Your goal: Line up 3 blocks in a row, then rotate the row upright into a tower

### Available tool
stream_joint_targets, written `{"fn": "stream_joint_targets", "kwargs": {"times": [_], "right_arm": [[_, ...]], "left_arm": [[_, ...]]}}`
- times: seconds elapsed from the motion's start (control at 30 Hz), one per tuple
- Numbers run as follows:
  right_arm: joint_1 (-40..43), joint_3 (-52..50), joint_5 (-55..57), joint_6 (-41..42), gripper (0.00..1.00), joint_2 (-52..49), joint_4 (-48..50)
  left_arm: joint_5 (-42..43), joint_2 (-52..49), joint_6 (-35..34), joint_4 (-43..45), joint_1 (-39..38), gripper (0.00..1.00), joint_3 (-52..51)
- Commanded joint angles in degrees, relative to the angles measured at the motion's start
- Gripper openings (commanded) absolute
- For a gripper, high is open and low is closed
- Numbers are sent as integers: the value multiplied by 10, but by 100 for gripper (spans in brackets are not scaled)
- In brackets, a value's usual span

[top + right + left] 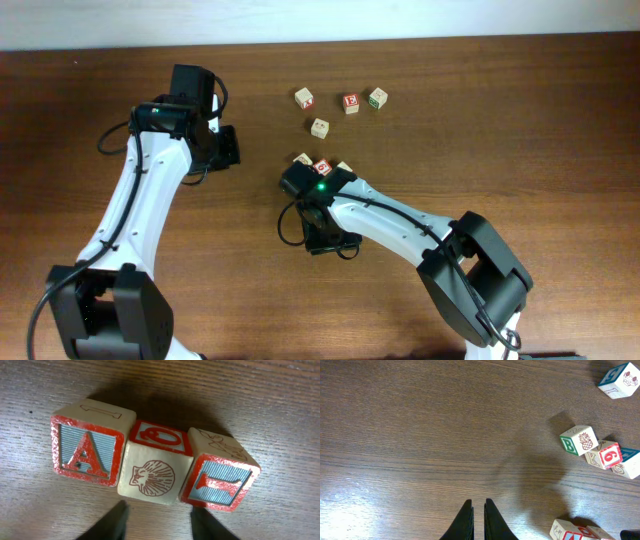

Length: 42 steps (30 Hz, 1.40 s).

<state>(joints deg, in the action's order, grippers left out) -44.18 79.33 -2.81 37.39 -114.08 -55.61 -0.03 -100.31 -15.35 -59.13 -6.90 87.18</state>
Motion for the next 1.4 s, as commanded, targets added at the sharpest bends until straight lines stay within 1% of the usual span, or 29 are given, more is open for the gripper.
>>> {"fn": "stream_joint_targets", "kwargs": {"times": [0.0, 0.17, 0.5, 1.37], "right_arm": [[7, -1, -9, -10, 36, -7, -7], [7, 21, -3, -22, 36, 6, -31], [-8, 20, 50, -21, 35, 7, -20], [-9, 20, 65, -22, 35, 7, 1]], "left_arm": [[-2, -1, 9, -1, 0, 8, 10], [-2, -1, 9, -1, 0, 8, 10], [-2, -1, 9, -1, 0, 9, 10], [-2, -1, 9, -12, 0, 9, 10]]}}
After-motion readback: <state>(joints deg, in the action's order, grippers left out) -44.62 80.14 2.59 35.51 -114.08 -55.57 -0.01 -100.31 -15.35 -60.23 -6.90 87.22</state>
